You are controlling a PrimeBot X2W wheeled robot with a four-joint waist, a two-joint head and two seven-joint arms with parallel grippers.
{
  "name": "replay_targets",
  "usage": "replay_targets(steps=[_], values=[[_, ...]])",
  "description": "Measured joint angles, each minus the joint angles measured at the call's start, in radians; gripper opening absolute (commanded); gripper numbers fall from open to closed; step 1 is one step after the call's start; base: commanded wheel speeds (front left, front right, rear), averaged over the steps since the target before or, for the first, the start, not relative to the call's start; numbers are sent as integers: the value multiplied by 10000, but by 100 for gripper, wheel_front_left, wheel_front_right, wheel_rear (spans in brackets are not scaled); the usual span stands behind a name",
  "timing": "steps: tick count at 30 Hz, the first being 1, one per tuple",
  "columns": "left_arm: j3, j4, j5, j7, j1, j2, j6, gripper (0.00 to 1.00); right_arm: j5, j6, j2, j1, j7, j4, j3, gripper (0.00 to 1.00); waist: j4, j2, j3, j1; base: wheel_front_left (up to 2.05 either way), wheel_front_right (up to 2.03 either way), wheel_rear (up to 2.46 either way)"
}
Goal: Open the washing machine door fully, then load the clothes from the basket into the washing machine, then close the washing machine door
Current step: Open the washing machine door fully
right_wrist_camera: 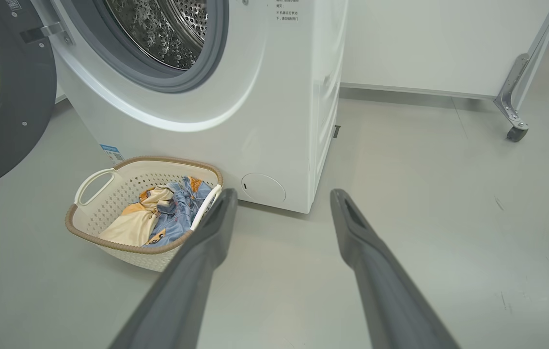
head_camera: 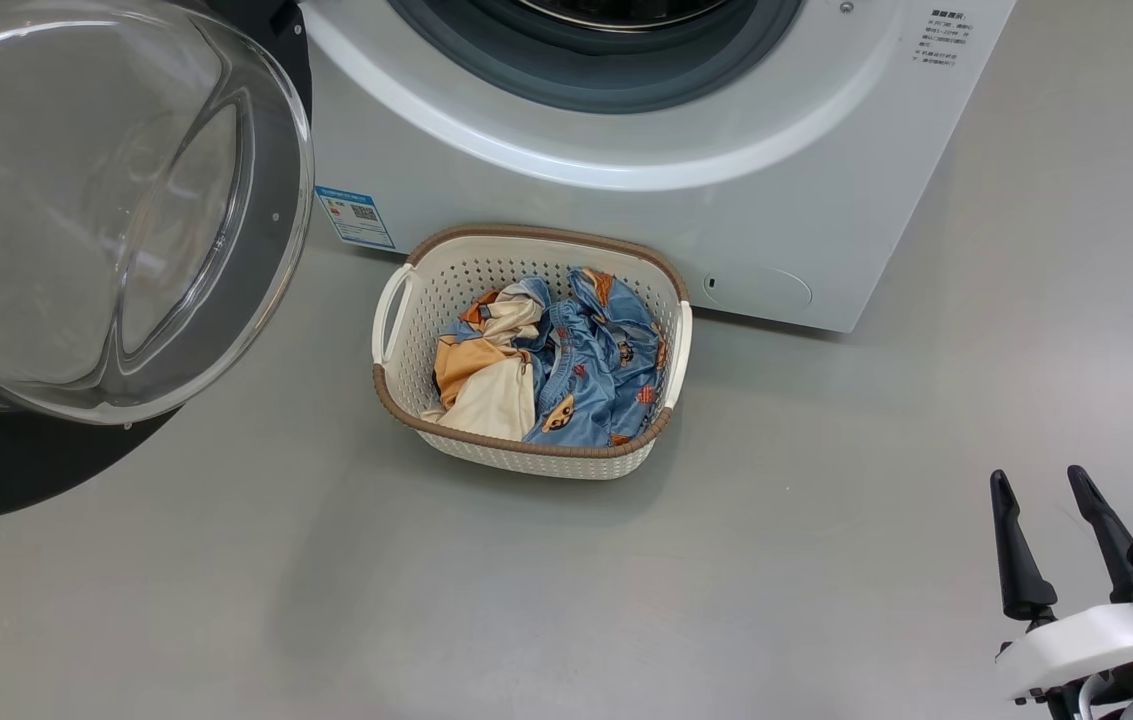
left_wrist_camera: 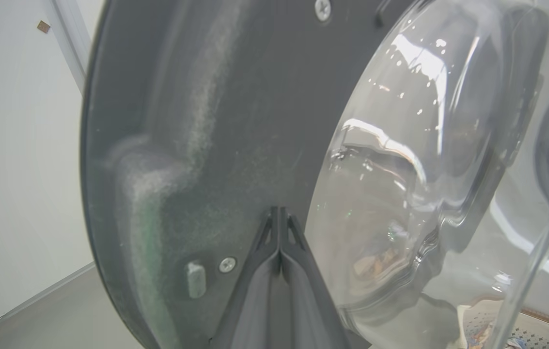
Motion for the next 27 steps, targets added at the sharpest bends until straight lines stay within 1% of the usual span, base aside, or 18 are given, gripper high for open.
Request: replay_targets(steps=[7,14,16,19,20,23,27], values=[[10,-2,295,2,-377,-10,-107,0,2,0,6,-120,0,174,-46,100,5,0,-91,0,0,0,0],[12,-217,520,0,-397,-31,-288,0,19,-2,84,-119,0,276,-61,100,72,0,-307,0,0,0,0],[12,-451,692,0,-397,-48,-479,0,21,0,178,-114,0,343,-58,100,98,0,-426,0,0,0,0],[12,-815,830,0,-395,-219,-573,0,21,0,236,-107,0,405,-35,100,108,0,-552,0,0,0,0],[-12,-947,842,0,-390,-301,-683,0,21,0,245,-104,0,422,-31,100,106,0,-590,0,0,0,0],[-144,-1294,1030,0,-357,-525,-809,0,23,0,288,-95,0,472,-12,100,98,0,-711,0,0,0,0],[-255,-1779,1149,0,-252,-692,-966,0,35,0,309,-91,-2,552,40,100,49,0,-874,0,0,0,0]])
